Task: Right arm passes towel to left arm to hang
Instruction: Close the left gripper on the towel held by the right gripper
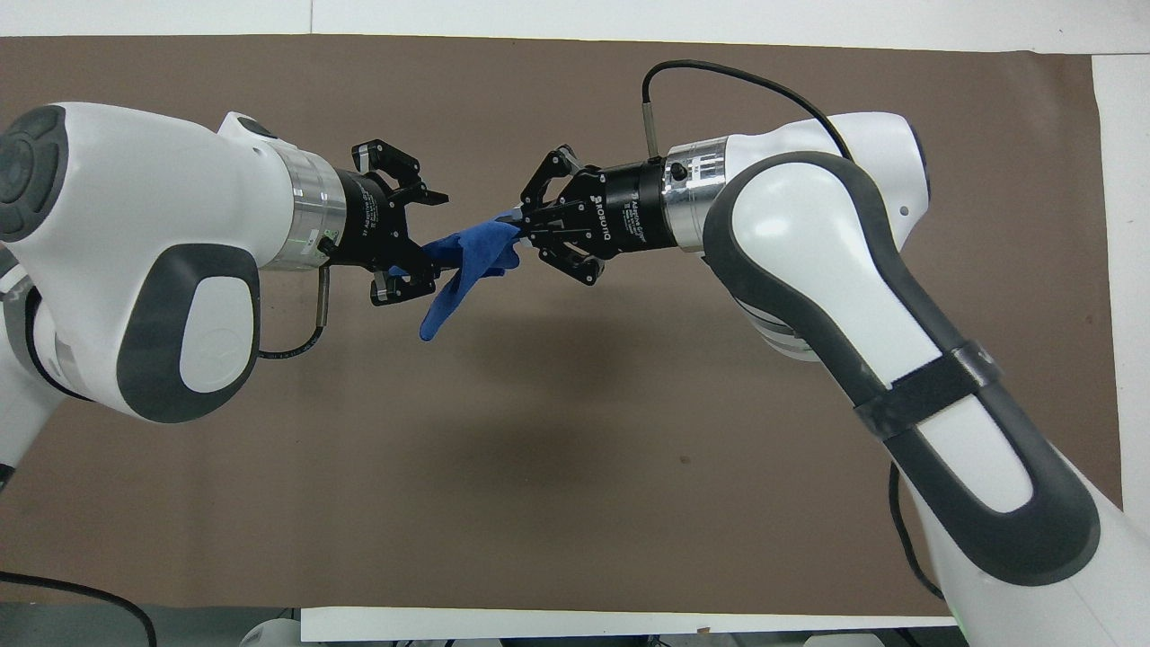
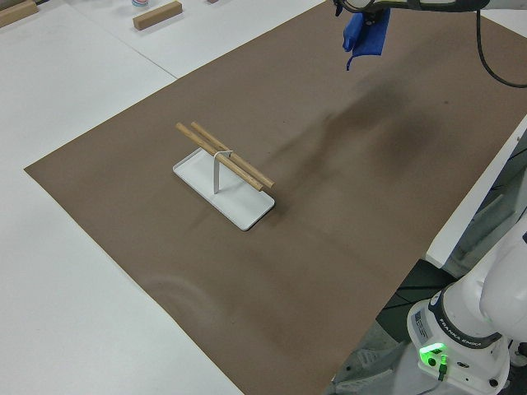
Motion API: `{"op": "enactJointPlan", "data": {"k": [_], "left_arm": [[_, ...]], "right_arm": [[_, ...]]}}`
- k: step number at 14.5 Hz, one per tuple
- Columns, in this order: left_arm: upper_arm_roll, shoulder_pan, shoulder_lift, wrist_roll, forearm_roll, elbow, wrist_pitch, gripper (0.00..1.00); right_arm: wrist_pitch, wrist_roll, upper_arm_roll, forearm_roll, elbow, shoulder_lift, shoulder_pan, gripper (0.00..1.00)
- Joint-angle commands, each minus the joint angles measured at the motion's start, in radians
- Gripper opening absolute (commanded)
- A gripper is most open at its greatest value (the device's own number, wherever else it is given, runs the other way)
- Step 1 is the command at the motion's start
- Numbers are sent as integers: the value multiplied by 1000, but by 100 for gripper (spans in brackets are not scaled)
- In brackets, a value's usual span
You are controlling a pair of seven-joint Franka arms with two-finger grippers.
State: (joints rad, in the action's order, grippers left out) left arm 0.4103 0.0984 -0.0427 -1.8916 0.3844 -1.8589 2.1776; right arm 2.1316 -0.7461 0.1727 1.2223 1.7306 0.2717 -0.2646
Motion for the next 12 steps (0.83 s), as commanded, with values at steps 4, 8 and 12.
{"op": "enactJointPlan", "data": {"k": [4,8,12], "left_arm": [[4,-8,4,25,13,-11,8,20],[4,-9,4,26,13,-8,2,9],[-7,-17,4,20,50,-2,-25,1]], "right_arm": [[19,4,1,23,30,-26,-1,1],[21,-1,-1,23,30,-26,-1,15],[19,1,-1,22,29,-26,1,27]]}}
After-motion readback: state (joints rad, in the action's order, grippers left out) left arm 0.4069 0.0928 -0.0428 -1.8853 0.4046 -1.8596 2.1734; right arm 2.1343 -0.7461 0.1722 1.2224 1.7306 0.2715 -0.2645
